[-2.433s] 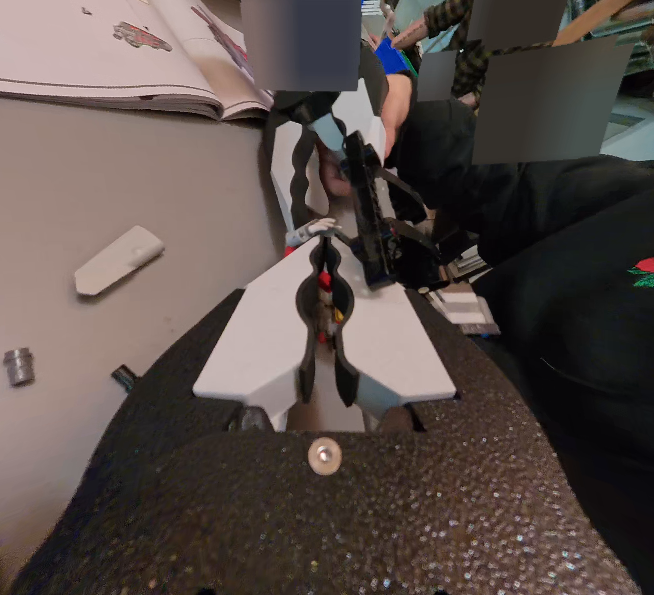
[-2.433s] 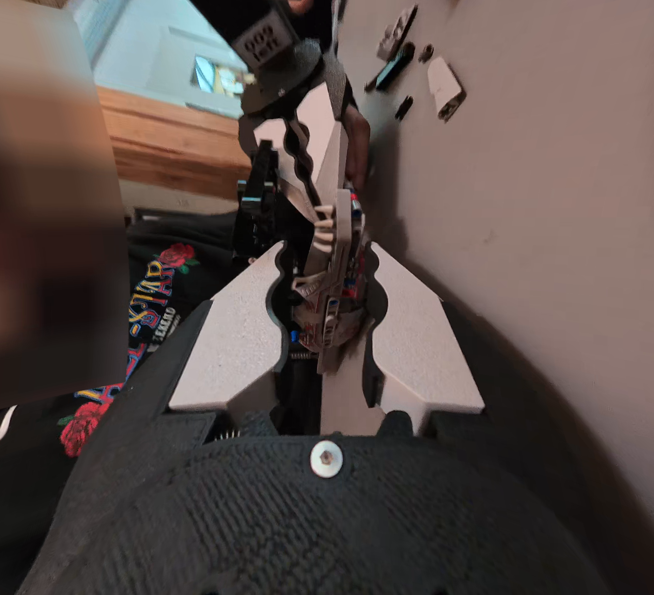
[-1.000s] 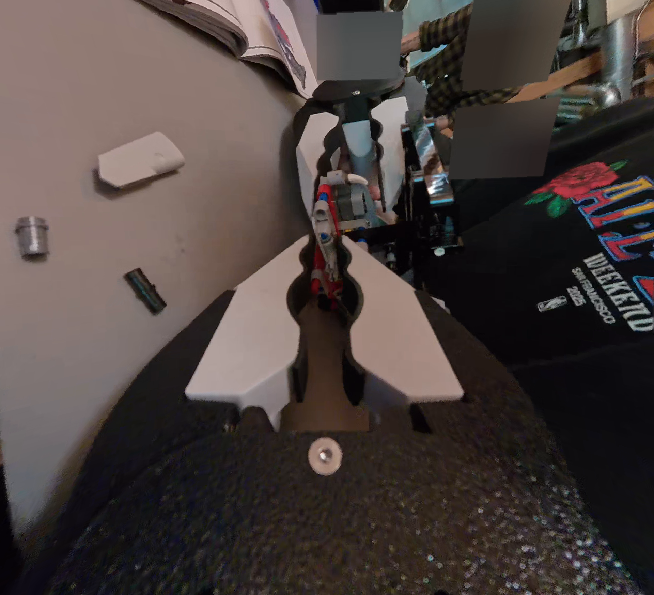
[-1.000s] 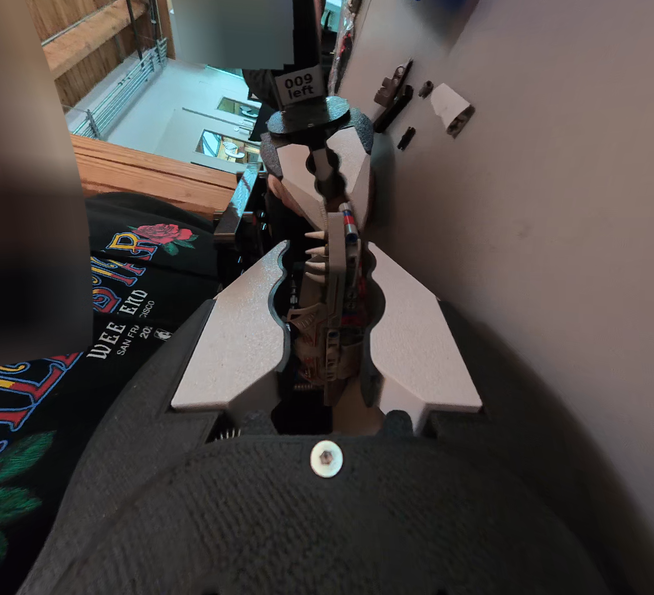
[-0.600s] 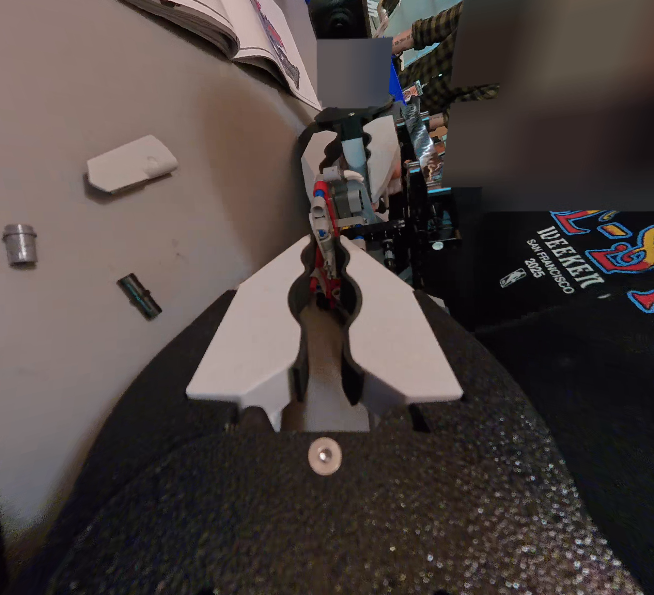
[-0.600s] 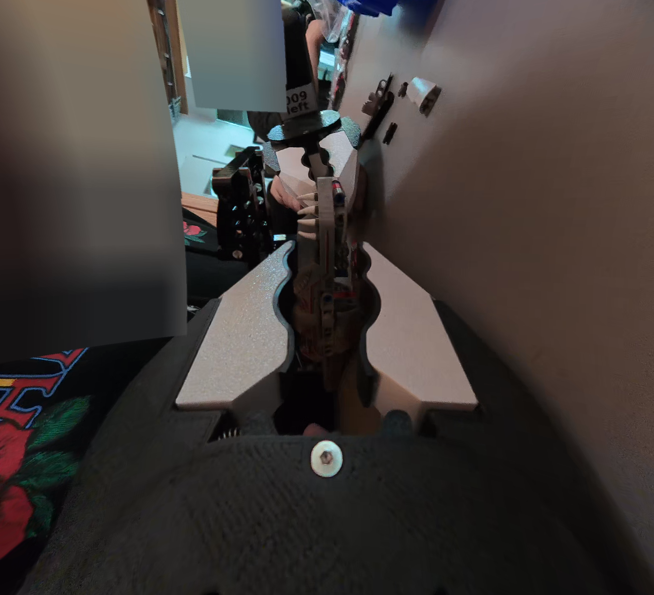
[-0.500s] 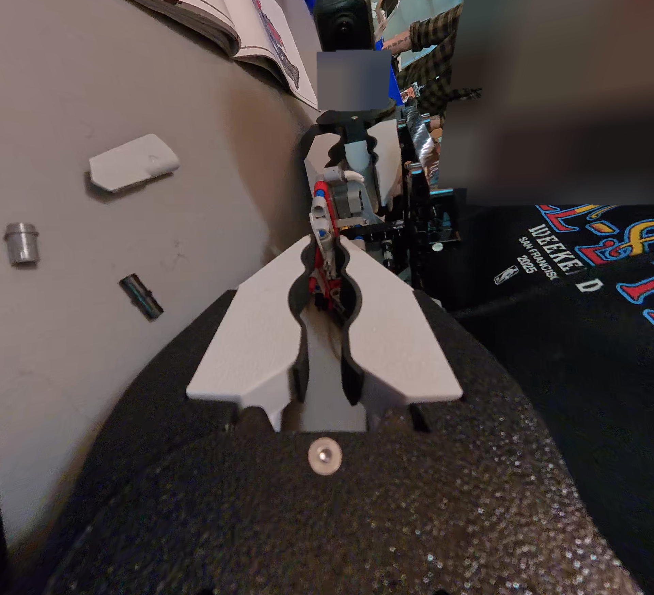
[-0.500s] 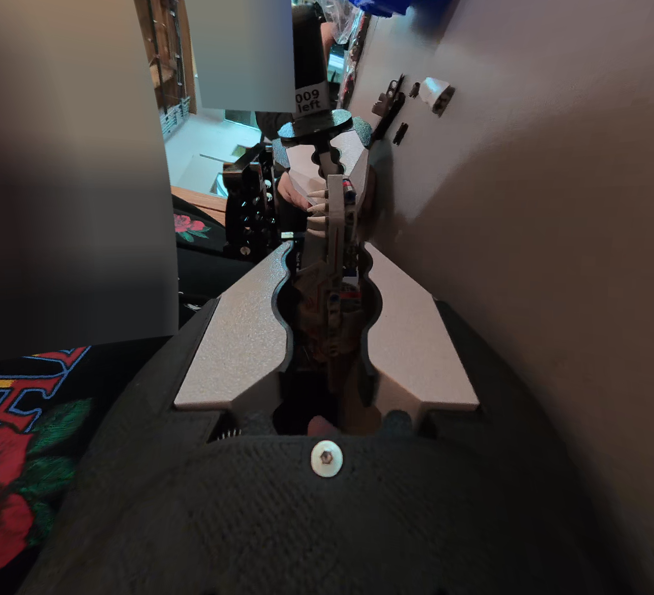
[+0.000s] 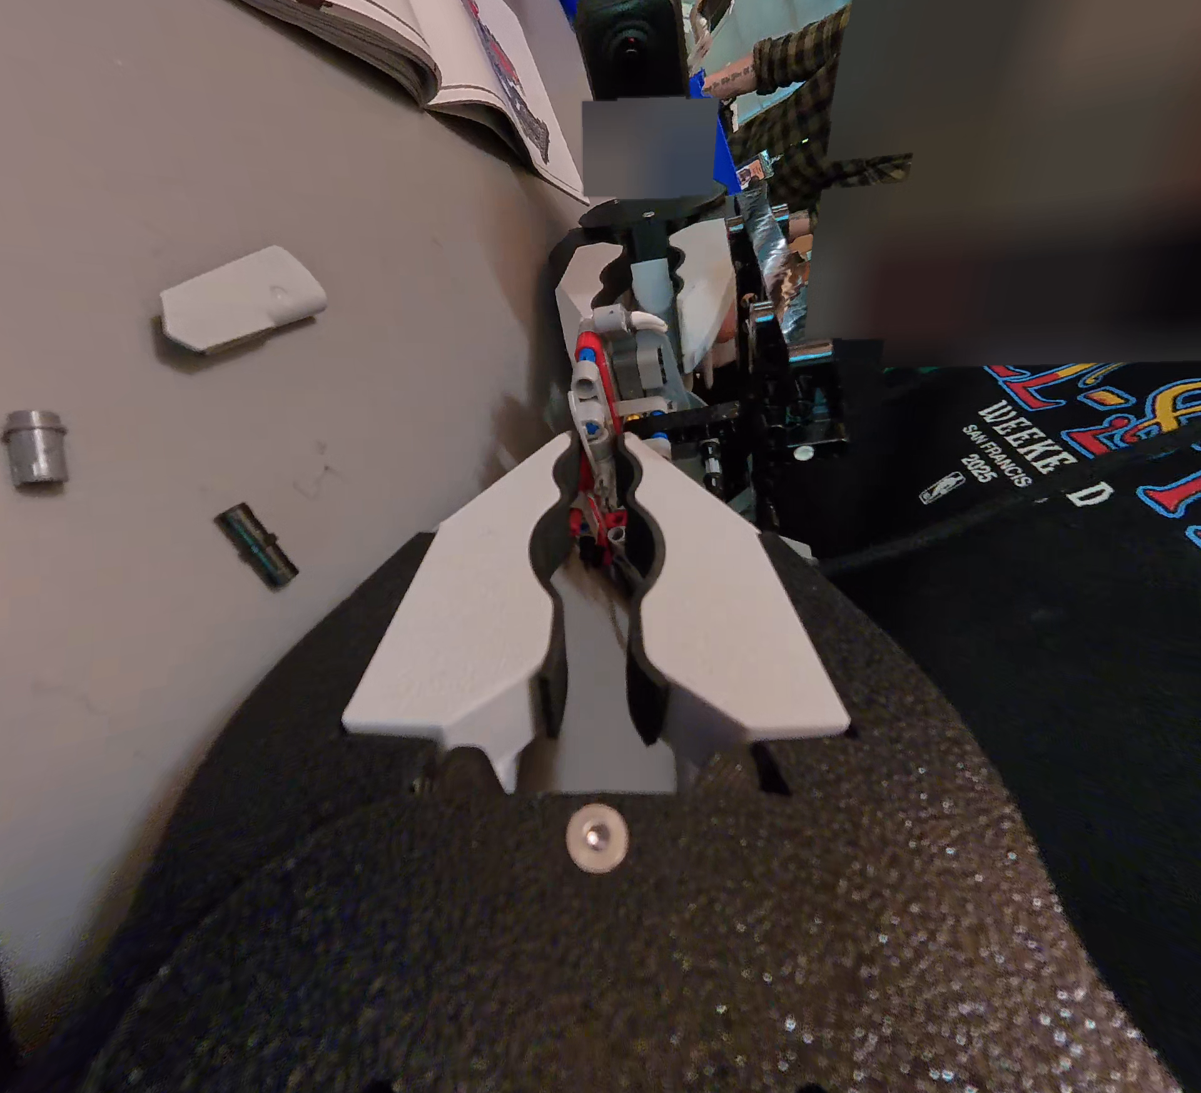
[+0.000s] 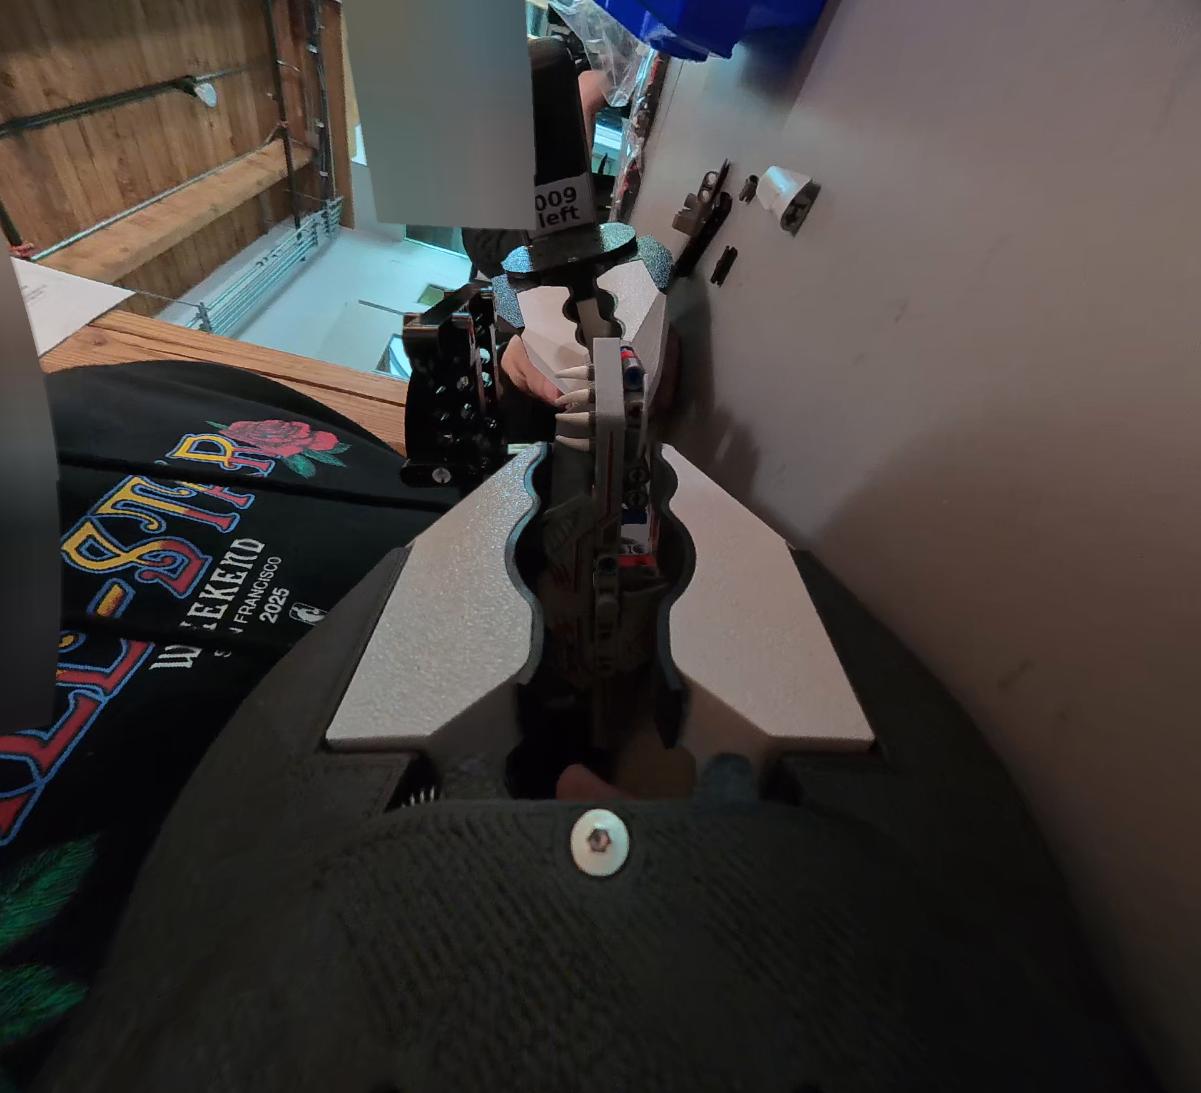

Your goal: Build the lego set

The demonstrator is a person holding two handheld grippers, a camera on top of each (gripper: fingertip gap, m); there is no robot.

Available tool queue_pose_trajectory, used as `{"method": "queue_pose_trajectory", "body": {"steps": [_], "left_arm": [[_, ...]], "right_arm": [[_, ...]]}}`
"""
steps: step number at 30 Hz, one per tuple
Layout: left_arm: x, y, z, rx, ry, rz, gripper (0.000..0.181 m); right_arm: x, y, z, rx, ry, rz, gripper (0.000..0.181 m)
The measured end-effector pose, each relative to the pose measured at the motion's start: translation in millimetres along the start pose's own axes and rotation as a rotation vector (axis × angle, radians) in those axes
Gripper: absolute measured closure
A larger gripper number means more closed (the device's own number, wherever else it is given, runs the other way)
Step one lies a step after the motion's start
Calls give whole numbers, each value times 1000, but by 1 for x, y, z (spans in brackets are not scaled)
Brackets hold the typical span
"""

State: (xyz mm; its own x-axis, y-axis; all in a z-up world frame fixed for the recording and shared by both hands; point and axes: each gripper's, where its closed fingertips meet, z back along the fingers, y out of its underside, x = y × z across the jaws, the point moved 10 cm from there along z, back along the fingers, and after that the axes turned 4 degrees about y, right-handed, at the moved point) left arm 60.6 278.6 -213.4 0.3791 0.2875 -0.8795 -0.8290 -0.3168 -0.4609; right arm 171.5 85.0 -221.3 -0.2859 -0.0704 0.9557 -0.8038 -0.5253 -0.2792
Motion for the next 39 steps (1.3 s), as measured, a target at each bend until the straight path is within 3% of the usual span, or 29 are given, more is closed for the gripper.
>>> {"method": "queue_pose_trajectory", "body": {"steps": [7,11,39], "left_arm": [[0,0,0,1,2,2,174],[0,0,0,3,5,6,174],[2,-3,2,-34,-2,29,174]], "right_arm": [[0,1,7,37,-17,5,149],[-2,2,6,36,51,22,167],[3,1,-1,-19,94,69,166]]}}
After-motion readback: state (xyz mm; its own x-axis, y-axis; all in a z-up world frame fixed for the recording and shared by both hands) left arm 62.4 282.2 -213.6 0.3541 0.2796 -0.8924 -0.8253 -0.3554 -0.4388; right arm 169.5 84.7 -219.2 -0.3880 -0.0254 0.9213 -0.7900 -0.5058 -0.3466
